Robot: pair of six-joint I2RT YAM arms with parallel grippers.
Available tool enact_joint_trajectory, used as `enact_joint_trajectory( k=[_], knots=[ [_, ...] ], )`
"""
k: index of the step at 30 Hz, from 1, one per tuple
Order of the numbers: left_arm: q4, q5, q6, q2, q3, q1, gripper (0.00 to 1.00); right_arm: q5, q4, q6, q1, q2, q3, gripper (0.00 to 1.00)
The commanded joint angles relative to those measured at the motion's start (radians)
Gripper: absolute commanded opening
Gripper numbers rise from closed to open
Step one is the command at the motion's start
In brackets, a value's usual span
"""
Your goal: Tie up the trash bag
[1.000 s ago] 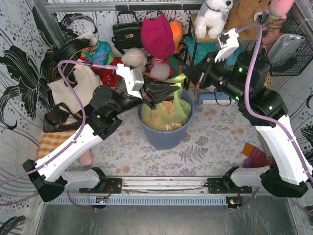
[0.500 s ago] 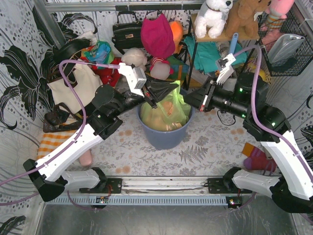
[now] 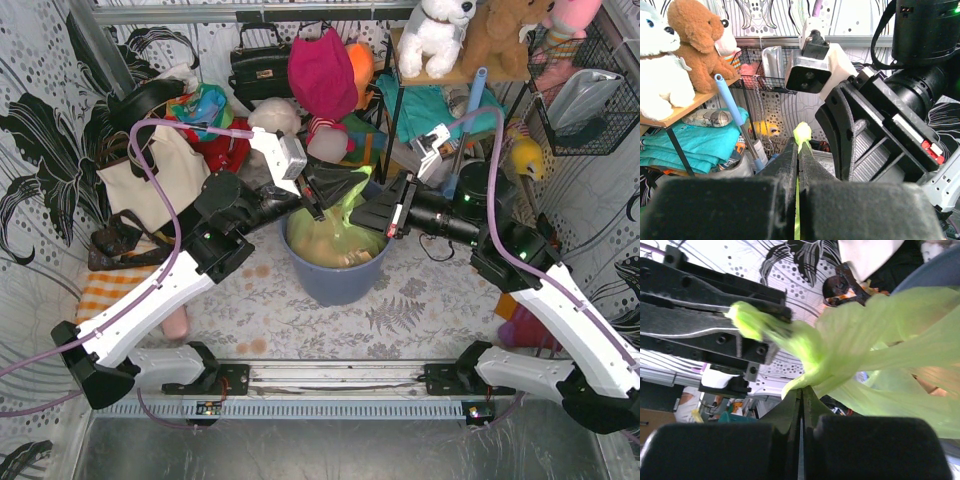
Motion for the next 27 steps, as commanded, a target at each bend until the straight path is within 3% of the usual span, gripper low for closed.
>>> enact_joint_trajectory(
  k=[1,6,14,21,27],
  knots=[
    [0.024,-0.015,0.002,0.002,0.021,0.0,0.0,-0.009,0.146,0.065,0.03,0.001,-0.017,0.0],
    [0.02,-0.015,0.001,0.001,0.021,0.0,0.0,0.067,0.17,0.081,0.067,0.0,-0.045,0.0],
    [0.015,-0.016,-0.001,-0.001,0.018,0.0,0.0,0.407,0.223,0.048,0.213,0.005,-0.128,0.0],
    [0.012,-0.016,-0.002,-0.004,0.013,0.0,0.0,0.804,0.313,-0.062,0.393,0.033,-0.156,0.0],
    [0.001,-0.023,0.003,-0.008,0.012,0.0,0.0,1.023,0.374,-0.115,0.441,0.078,-0.203,0.0]
  ],
)
